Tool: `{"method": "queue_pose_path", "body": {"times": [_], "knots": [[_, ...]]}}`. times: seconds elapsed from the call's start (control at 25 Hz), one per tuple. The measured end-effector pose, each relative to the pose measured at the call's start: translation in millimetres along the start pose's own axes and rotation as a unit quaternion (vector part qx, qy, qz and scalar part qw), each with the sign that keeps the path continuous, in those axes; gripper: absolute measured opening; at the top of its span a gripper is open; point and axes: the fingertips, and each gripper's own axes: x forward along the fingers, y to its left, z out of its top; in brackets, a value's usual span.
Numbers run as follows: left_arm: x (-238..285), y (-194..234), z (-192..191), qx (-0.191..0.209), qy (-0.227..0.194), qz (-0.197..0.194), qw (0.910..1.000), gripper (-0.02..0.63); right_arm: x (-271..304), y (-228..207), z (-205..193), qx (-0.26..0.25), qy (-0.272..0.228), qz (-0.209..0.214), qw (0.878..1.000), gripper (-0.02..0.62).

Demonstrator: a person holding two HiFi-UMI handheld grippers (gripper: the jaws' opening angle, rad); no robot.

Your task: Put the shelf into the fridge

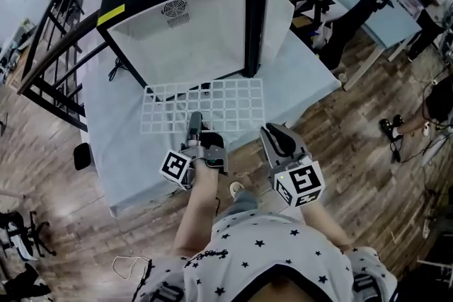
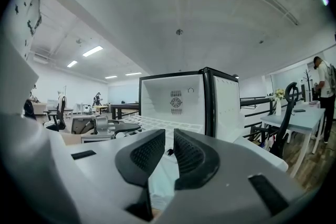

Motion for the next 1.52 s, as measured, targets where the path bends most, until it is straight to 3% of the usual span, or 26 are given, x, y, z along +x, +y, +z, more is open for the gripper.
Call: {"method": "queue_pose_path", "body": {"times": [0.28, 0.48, 0.56, 1.52], "knots": [[39, 13, 13, -0.002, -0.005, 0.007, 1.0, 0.029, 37, -18, -10, 0.01, 0.016, 0.01, 1.0, 0.037], [58, 17, 19, -0.012, -0.014, 0.007, 0.9998, 0.029, 60, -28, -18, 0.006, 0.041, 0.022, 0.999, 0.154], [64, 19, 23, -0.01, -0.02, 0.009, 0.9997, 0.029, 69, -31, -21, 0.004, 0.049, 0.025, 0.998, 0.17], [86, 24, 25, 0.001, -0.049, 0.025, 0.9985, 0.029, 124, -56, -38, -0.004, 0.075, 0.061, 0.995, 0.17]]}}
